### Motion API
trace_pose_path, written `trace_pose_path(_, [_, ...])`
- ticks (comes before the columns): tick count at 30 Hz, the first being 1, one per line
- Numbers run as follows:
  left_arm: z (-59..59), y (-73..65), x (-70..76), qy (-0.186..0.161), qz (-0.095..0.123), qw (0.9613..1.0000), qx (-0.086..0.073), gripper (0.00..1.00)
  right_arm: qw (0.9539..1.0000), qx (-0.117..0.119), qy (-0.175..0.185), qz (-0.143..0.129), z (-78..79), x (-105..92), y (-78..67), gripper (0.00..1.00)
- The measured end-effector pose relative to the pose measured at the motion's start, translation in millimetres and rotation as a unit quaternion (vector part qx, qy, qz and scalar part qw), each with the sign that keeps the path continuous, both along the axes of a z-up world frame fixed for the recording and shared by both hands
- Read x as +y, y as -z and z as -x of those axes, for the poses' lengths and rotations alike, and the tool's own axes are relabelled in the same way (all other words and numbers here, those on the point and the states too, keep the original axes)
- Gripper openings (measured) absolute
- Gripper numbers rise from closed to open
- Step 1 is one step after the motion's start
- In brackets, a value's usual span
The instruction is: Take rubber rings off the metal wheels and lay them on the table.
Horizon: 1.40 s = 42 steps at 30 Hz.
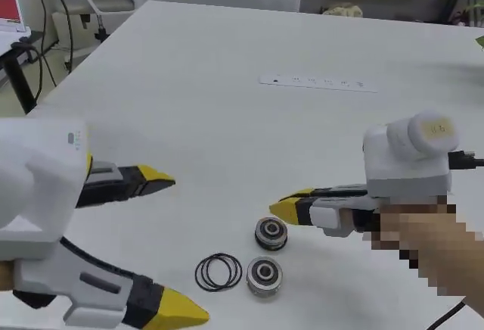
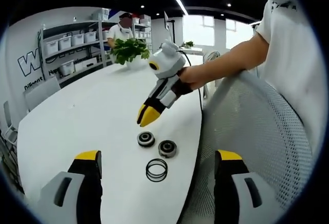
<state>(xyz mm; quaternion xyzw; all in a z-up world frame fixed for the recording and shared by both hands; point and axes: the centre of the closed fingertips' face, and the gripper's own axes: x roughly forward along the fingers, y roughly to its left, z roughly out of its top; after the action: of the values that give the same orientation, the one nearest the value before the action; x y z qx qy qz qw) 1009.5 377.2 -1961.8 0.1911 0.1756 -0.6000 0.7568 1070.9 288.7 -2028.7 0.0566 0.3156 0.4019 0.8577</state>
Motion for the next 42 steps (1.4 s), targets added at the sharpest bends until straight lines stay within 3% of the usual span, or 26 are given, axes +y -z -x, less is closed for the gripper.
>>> trace_pose_path(8, [-27.4, -20.5, -13.4, 0.018, -0.014, 0.9991, -0.035, 0.87, 0.9999, 0.001, 0.011, 0.000, -2.7, -7.8, -0.2, 0.10])
trace_pose_path(16, [-48.4, -41.9, -49.2, 0.066, -0.022, 0.9948, -0.075, 0.80, 0.9997, 0.002, 0.018, 0.013, -3.2, -17.2, 3.8, 0.10])
trace_pose_path(20, [-56.0, -52.8, -68.8, 0.083, 0.001, 0.9930, -0.085, 0.79, 0.9996, 0.004, 0.021, 0.018, -3.2, -21.8, 6.0, 0.11])
trace_pose_path(25, [-62.7, -55.7, -85.9, 0.094, 0.027, 0.9913, -0.089, 0.70, 0.9995, 0.008, 0.020, 0.024, -2.0, -23.9, 9.5, 0.11])
trace_pose_path(30, [-72.8, -40.2, -99.5, 0.088, 0.040, 0.9919, -0.083, 0.67, 0.9992, 0.014, 0.016, 0.033, -1.2, -25.9, 14.9, 0.12])
trace_pose_path(33, [-74.7, -16.6, -101.5, 0.089, 0.030, 0.9923, -0.081, 0.62, 0.9990, 0.015, 0.015, 0.039, -0.5, -27.3, 17.2, 0.12])
trace_pose_path(39, [-68.4, 30.7, -97.6, 0.080, 0.021, 0.9954, -0.047, 0.50, 0.9986, 0.020, 0.012, 0.047, 1.4, -28.3, 22.2, 0.12])
trace_pose_path(42, [-63.4, 43.2, -96.8, 0.083, 0.023, 0.9956, -0.036, 0.43, 0.9982, 0.021, 0.002, 0.056, 4.5, -25.4, 26.6, 0.12])
